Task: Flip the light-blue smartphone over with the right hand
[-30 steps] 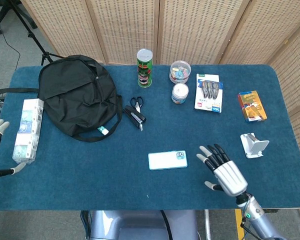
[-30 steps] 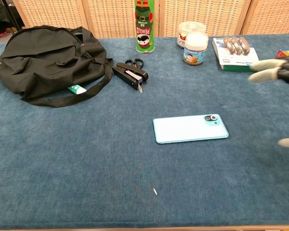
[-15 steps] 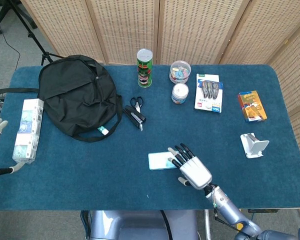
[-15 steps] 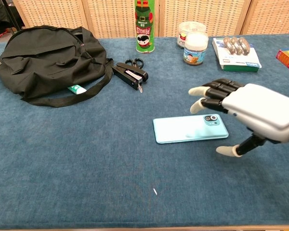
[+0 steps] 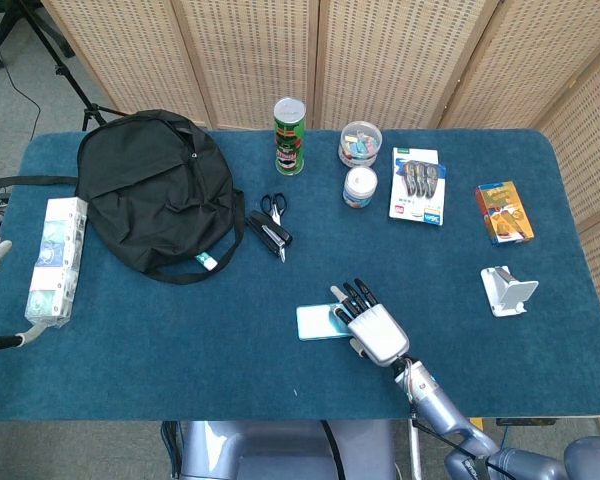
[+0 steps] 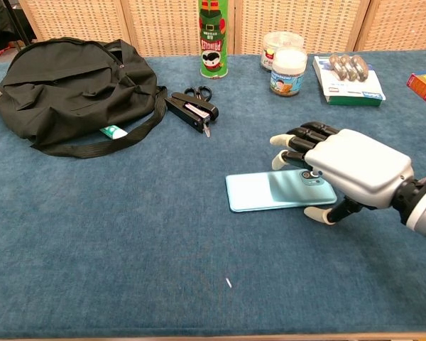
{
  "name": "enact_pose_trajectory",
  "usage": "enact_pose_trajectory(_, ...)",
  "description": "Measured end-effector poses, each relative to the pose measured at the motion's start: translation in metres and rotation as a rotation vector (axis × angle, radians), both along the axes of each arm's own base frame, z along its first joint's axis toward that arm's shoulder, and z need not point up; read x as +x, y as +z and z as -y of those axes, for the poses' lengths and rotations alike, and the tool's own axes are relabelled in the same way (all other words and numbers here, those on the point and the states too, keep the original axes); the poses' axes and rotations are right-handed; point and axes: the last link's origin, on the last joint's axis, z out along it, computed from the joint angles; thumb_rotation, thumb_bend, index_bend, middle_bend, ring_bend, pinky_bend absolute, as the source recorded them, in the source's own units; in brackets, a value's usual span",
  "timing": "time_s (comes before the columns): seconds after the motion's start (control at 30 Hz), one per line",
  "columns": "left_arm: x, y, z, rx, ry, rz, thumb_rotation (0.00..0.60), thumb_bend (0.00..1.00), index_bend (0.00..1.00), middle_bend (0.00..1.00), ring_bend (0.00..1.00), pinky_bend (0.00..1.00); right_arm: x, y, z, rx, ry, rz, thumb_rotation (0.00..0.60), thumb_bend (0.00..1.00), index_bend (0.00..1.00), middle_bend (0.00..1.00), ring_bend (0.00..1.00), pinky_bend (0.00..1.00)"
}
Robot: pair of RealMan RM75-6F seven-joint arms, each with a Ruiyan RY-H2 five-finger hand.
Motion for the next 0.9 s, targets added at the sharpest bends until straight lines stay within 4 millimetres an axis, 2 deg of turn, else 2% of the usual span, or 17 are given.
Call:
enact_pose_trajectory(0.7,-0.001,0.002,0.000,0.004,0.003,0.007,0.600,0.00,0.00,0.00,0.00,0.00,0.009,-0.013,0.002,-0.007,0.000,-0.044,0.600,0.34,0.25,0.04,0.00,0.00)
enact_pose_trajectory(0.8,-0.001,0.002,0.000,0.004,0.003,0.007,0.600,0.00,0.00,0.00,0.00,0.00,0.010,-0.016,0.002,-0.008,0.002,-0.043,0.600,0.37,0.28,0.05,0.00,0.00)
enact_pose_trajectory(0.9,-0.001,0.002,0.000,0.004,0.003,0.007,0.600,0.00,0.00,0.00,0.00,0.00,0.011,-0.017,0.002,-0.012,0.007,-0.051,0.600,0.47,0.33,0.06,0.00,0.00)
